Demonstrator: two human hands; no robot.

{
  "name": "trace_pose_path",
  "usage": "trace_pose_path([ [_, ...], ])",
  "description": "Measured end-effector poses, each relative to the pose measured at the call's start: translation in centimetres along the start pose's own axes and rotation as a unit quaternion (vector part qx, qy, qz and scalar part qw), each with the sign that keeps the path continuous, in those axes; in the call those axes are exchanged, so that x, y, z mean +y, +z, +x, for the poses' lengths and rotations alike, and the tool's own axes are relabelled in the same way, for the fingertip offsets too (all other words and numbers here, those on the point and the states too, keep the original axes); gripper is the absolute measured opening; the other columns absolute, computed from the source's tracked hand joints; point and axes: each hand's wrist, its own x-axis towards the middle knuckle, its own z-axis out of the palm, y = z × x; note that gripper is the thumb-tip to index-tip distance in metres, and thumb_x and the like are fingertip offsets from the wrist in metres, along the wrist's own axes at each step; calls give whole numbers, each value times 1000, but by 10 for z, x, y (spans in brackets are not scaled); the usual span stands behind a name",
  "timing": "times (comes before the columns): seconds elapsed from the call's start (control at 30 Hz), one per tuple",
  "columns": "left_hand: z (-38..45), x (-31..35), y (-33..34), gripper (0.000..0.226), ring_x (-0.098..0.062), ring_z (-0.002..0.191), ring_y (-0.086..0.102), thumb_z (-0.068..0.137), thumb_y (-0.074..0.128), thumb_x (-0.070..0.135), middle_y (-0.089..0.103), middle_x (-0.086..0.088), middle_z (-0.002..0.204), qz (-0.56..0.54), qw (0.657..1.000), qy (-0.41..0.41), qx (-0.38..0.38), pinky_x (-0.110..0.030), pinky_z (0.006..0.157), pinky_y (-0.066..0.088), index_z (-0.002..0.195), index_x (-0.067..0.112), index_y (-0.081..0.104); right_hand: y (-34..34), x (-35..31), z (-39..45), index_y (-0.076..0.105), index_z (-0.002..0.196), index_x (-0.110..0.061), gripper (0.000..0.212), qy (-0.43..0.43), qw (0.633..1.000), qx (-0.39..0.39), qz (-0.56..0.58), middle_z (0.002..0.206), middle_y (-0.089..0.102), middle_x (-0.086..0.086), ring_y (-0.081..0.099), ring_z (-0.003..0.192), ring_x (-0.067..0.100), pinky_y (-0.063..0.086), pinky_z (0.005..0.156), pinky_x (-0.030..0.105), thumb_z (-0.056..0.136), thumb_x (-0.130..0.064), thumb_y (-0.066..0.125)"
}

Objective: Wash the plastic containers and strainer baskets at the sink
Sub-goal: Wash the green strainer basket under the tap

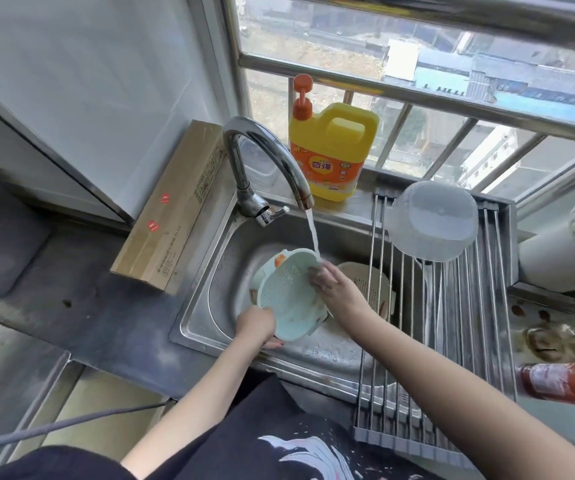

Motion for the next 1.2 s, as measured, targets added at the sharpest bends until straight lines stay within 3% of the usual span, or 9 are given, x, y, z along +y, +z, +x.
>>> trace_pose_path([
  [0.1,-1,7,-1,35,-50,89,65,95,39,10,52,-28,125,-15,999,39,34,-42,46,57,124,-7,47,-14,-14,-2,-9,149,-3,76,90,994,8,58,159,-8,12,-10,146,27,-21,106,53,98,-39,34],
  [0.27,-5,10,4,33,-43,89,66,94,41,10,59,-28,114,27,992,97,78,-49,75,58,117,-9,54,-32,-35,-6,-5,152,-12,90,-48,912,2,408,160,-2,10,-1,147,21,-4,118,43,88,-30,56],
  [0.43,3,1,0,34,-43,93,65,91,42,14,62,-28,111,56,986,120,101,-49,82,55,112,-9,55,-16,-6,1,-7,150,-10,76,55,996,-17,69,160,-3,7,-11,146,24,-22,104,52,97,-42,37],
  [0.63,1,15,4,27,-43,102,62,94,44,9,59,-21,109,-48,992,82,82,-49,78,56,115,-5,54,-36,-35,-11,-8,152,-20,88,-54,894,15,445,161,-6,2,-8,147,16,-7,112,59,87,-17,52],
  [0.73,1,13,4,30,-46,104,59,95,43,7,56,-19,118,-63,994,57,68,-50,75,56,122,-2,51,-25,-20,-4,1,153,-22,80,22,962,65,264,160,5,-1,0,147,16,-15,105,69,91,-26,51],
  [0.83,6,7,5,33,-43,104,60,92,44,12,57,-22,122,-8,992,90,85,-52,83,55,120,-4,52,-19,1,-3,-4,152,-16,80,106,992,-1,70,160,-4,5,-9,147,25,-22,97,67,95,-45,43],
  [0.93,-3,18,7,30,-42,95,64,94,43,11,58,-19,115,-43,992,93,69,-49,78,57,120,-1,51,-25,-7,1,-3,150,-4,78,128,967,35,216,159,6,12,0,147,27,-18,113,48,95,-31,44],
  [1.07,-10,27,13,28,-40,93,66,92,46,8,61,-24,112,-61,988,112,91,-52,77,56,116,-3,55,-42,-32,-4,4,152,-8,85,-5,859,89,505,160,4,11,-4,147,21,-3,119,40,80,-6,50],
  [1.2,-5,19,7,27,-41,97,64,92,47,8,59,-16,111,-48,986,115,106,-53,79,56,115,-3,55,-22,-4,-7,7,153,-22,78,16,941,112,318,159,14,-2,6,147,15,-14,115,52,88,-16,49],
])
